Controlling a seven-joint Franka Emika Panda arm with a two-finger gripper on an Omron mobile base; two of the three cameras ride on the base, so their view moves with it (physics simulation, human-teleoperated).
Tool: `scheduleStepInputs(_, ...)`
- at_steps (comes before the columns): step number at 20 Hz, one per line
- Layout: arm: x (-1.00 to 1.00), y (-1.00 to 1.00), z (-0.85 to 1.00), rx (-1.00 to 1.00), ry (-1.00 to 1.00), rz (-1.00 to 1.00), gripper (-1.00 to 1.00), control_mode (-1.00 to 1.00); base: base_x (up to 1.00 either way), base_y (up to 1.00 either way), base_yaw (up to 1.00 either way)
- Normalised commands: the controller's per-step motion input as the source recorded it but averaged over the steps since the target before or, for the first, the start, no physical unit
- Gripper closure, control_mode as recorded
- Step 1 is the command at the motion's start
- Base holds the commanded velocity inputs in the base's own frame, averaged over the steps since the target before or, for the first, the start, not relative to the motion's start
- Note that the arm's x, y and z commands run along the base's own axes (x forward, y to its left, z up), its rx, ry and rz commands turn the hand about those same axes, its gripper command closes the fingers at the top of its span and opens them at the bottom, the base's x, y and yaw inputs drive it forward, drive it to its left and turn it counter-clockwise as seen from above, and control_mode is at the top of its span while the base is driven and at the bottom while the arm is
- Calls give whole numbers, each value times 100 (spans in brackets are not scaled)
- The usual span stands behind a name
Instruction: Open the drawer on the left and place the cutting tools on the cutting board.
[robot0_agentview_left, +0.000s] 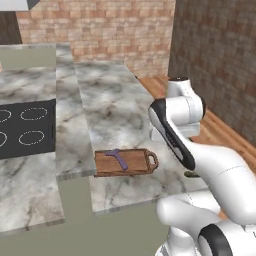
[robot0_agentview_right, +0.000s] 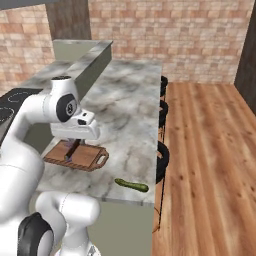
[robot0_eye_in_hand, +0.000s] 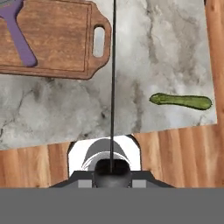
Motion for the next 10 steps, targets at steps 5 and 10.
scheduleStepInputs(5,29,79,-29,1,5,25,100,-100,0,0,0)
scheduleStepInputs(10,64,35,-44,0,0,15,100,-100,0,0,0)
